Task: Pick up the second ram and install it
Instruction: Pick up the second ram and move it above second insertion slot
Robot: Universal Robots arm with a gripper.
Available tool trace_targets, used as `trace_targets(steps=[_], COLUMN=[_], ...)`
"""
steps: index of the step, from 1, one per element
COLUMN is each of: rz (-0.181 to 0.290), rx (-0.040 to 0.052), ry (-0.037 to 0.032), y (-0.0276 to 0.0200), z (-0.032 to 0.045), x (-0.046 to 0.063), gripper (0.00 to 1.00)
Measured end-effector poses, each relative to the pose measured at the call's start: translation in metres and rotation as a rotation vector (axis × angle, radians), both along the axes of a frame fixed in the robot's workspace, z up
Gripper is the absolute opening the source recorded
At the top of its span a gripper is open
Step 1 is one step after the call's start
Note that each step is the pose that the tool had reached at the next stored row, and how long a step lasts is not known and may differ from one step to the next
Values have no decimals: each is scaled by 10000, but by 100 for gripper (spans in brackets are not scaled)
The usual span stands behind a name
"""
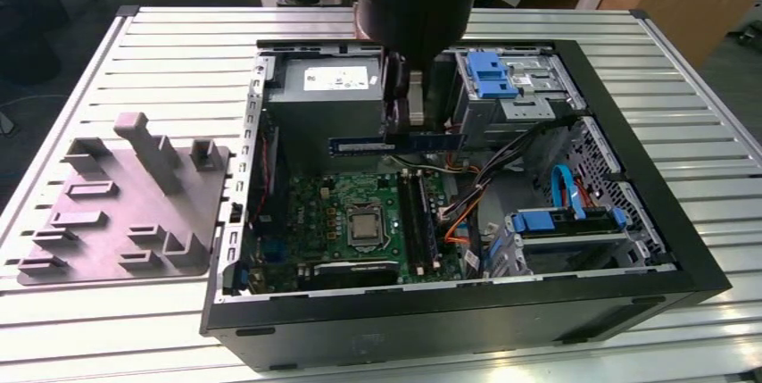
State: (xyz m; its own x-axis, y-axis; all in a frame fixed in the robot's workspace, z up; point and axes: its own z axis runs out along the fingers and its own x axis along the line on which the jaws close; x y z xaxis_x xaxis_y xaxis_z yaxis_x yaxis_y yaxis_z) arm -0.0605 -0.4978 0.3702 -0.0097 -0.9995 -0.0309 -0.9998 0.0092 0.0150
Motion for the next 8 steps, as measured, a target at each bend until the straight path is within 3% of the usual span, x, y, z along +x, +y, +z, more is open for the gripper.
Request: trace_targets(steps=[2, 8], rz=[0, 1], rx=[28, 313], ry=[-7, -68], y=[0, 0], z=[-32, -83], x=[0, -3], gripper=[11, 11])
